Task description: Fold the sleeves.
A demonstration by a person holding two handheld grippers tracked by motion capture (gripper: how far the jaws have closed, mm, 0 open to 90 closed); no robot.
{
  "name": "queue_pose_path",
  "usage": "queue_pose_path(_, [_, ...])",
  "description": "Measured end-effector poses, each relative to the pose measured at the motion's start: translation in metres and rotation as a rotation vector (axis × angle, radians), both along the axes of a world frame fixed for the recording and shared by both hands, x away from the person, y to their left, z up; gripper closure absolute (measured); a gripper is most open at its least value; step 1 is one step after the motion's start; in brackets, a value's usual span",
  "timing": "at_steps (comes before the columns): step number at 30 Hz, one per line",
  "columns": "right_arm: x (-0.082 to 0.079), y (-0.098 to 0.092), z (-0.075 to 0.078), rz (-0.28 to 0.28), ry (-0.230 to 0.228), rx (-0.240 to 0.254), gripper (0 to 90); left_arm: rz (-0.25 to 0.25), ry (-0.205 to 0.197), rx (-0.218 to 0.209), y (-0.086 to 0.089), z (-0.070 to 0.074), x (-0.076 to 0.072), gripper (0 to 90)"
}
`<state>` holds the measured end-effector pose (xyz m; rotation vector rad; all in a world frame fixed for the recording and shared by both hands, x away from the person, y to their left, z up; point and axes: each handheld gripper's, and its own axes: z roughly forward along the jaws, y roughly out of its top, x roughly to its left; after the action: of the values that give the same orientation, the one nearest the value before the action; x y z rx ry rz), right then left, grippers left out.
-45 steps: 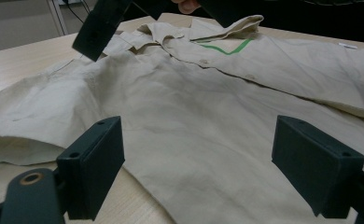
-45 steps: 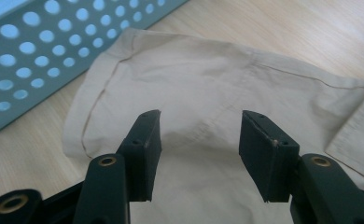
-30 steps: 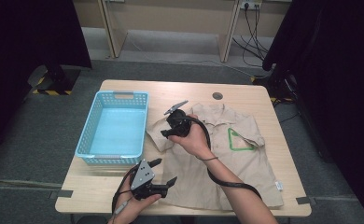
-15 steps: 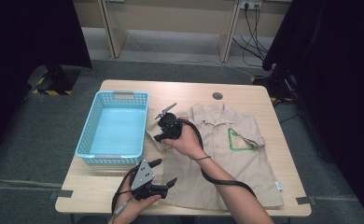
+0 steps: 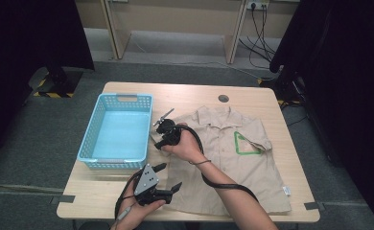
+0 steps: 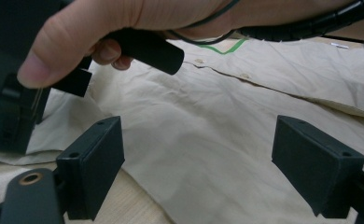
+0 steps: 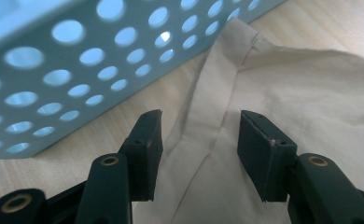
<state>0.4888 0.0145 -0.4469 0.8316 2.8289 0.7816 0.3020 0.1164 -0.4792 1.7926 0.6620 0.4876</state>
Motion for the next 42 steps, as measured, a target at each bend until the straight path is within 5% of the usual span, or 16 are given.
queue_pose_path(10, [0.001, 0.006, -0.006, 0.012, 0.004, -0.019, 53.2, -0.001, -0.001, -0.004, 0.000, 0.000, 0.000, 16.0])
queue_pose_path(21, [-0.004, 0.007, -0.008, 0.043, -0.052, -0.012, 71.9, -0.001, -0.001, 0.003, 0.000, 0.000, 0.000, 16.1])
queue_pose_path(30, [-0.007, 0.011, -0.008, 0.046, -0.050, -0.011, 84.4, -0.001, 0.001, 0.000, 0.000, 0.000, 0.000, 16.1])
queue_pose_path(42, [-0.005, 0.011, -0.007, 0.025, -0.031, -0.001, 88.9, -0.002, 0.002, -0.007, 0.001, 0.000, 0.000, 16.0])
